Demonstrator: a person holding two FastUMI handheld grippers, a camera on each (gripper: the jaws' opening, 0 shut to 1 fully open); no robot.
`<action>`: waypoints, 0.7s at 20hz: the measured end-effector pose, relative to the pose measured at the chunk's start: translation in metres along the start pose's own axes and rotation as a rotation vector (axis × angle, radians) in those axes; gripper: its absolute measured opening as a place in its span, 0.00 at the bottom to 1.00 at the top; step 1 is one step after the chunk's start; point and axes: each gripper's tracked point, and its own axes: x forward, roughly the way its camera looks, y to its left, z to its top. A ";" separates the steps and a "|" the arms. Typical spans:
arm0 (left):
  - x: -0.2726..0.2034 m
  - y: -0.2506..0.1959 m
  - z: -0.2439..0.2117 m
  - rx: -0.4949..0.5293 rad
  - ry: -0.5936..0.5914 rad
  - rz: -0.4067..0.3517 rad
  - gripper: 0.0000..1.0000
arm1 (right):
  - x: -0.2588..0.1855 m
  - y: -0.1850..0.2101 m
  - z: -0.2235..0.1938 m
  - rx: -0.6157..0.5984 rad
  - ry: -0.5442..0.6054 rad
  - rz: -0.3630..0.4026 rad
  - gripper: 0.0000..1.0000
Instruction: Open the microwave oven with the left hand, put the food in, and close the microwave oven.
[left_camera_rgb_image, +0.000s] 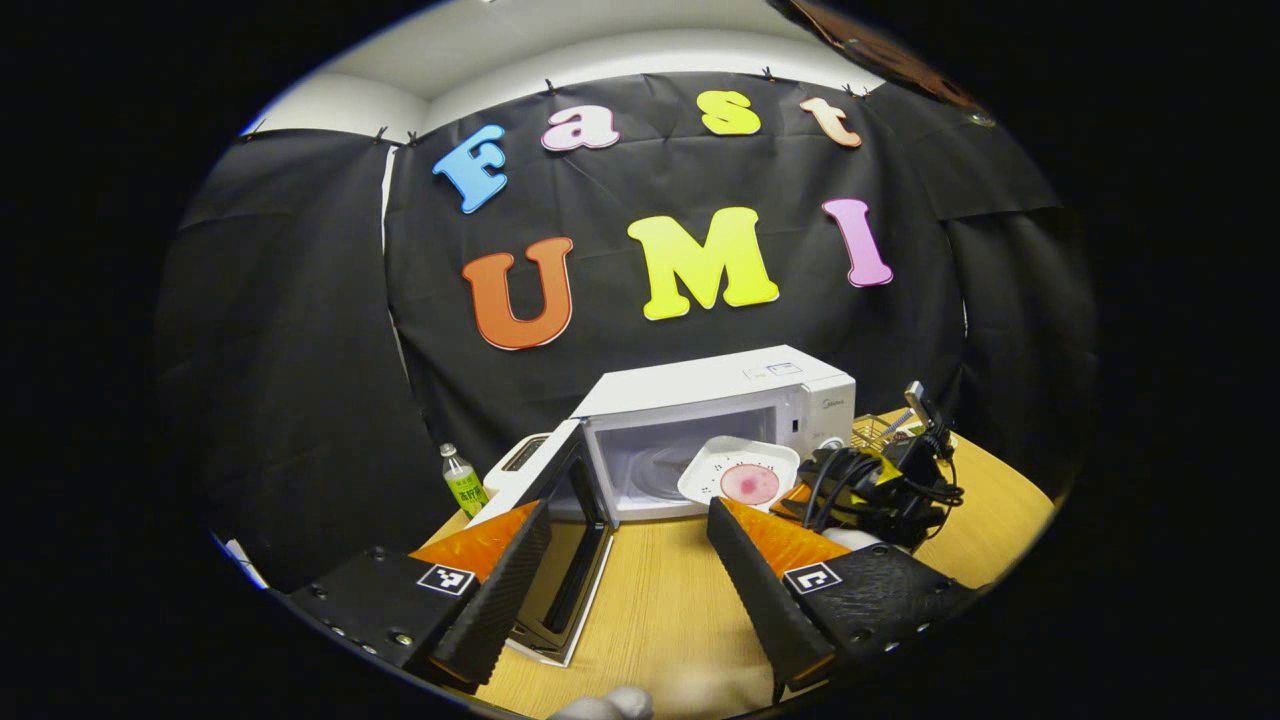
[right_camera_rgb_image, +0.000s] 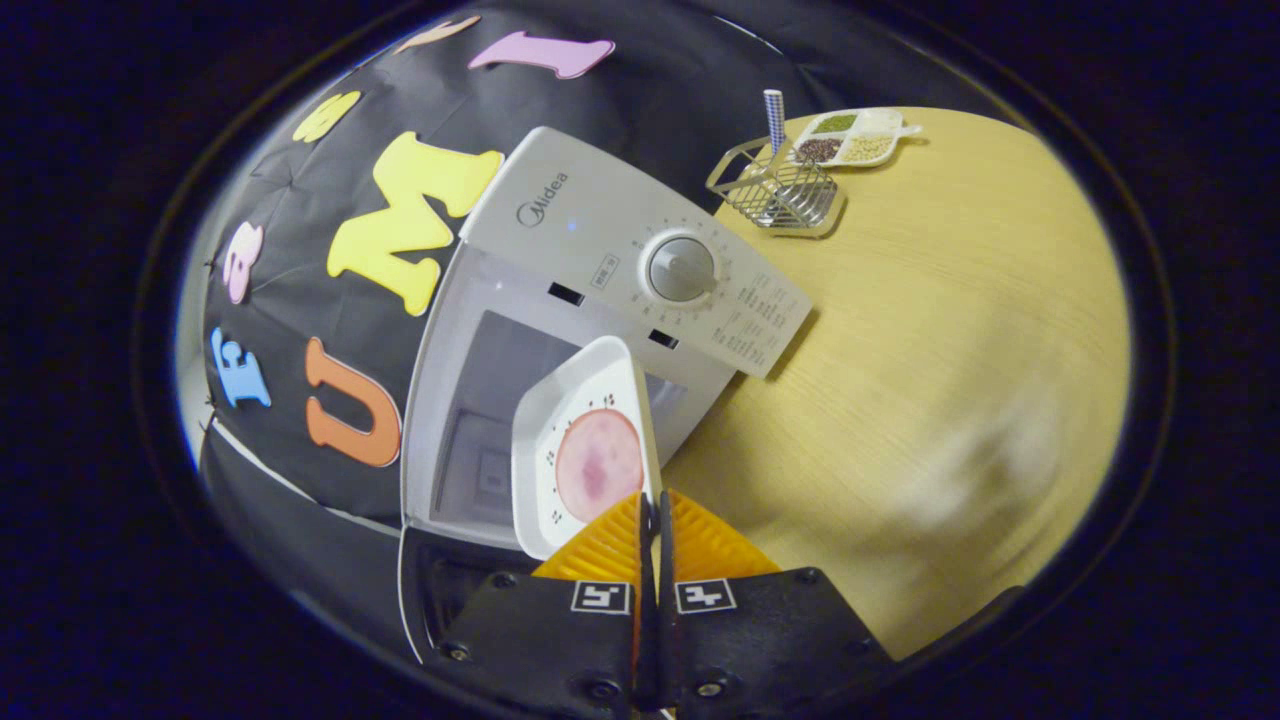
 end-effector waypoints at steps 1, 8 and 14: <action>0.001 0.006 -0.005 0.008 0.005 0.008 0.96 | 0.012 0.007 -0.013 0.026 0.005 -0.001 0.03; -0.005 0.045 -0.025 0.025 0.049 0.066 0.96 | 0.071 0.041 -0.029 0.062 -0.079 -0.030 0.04; -0.006 0.059 -0.032 0.026 0.066 0.083 0.96 | 0.109 0.038 -0.017 0.074 -0.153 -0.086 0.04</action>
